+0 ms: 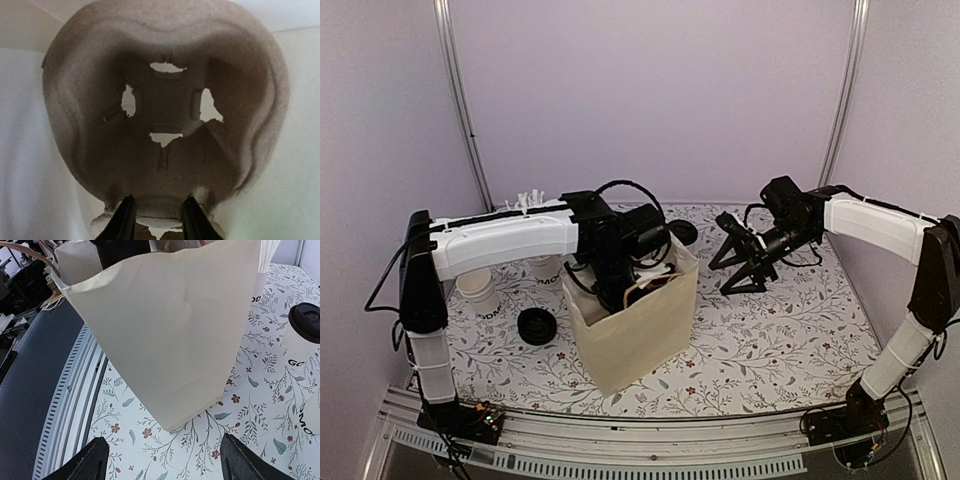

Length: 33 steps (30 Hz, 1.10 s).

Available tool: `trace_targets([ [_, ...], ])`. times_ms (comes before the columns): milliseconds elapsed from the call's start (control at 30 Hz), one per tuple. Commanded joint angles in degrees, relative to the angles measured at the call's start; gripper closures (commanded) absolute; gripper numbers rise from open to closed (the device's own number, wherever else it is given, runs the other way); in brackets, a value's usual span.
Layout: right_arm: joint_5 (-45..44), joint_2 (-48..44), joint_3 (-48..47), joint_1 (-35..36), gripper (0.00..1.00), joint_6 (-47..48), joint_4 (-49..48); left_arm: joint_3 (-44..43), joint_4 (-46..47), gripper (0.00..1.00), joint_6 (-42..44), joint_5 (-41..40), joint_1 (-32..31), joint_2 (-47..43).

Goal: Pack the takeout coffee

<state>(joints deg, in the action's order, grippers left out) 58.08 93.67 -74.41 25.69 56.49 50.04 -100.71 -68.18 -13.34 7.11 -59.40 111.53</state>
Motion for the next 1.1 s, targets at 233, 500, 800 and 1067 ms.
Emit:
trace_targets([
  [233, 1.25, -1.36, 1.57, 0.11, 0.20, -0.59, -1.35, 4.05, 3.94, 0.84, -0.55, -1.72, -1.08, 3.96],
  [500, 0.98, -0.93, 1.65, 0.32, 0.20, -0.59, -1.09, 4.78, 6.21, 0.77, -0.48, -2.68, -1.34, 4.07],
  [800, 1.66, -1.12, 0.81, 0.34, 0.19, -0.59, 0.71, 3.28, 7.10, 0.49, -1.49, -0.78, -1.73, -2.22],
  [1067, 0.79, -4.55, -1.44, 0.35, 0.17, -0.11, 5.72, -0.35, 6.72, 0.47, -1.29, 3.17, -1.79, -5.74],
])
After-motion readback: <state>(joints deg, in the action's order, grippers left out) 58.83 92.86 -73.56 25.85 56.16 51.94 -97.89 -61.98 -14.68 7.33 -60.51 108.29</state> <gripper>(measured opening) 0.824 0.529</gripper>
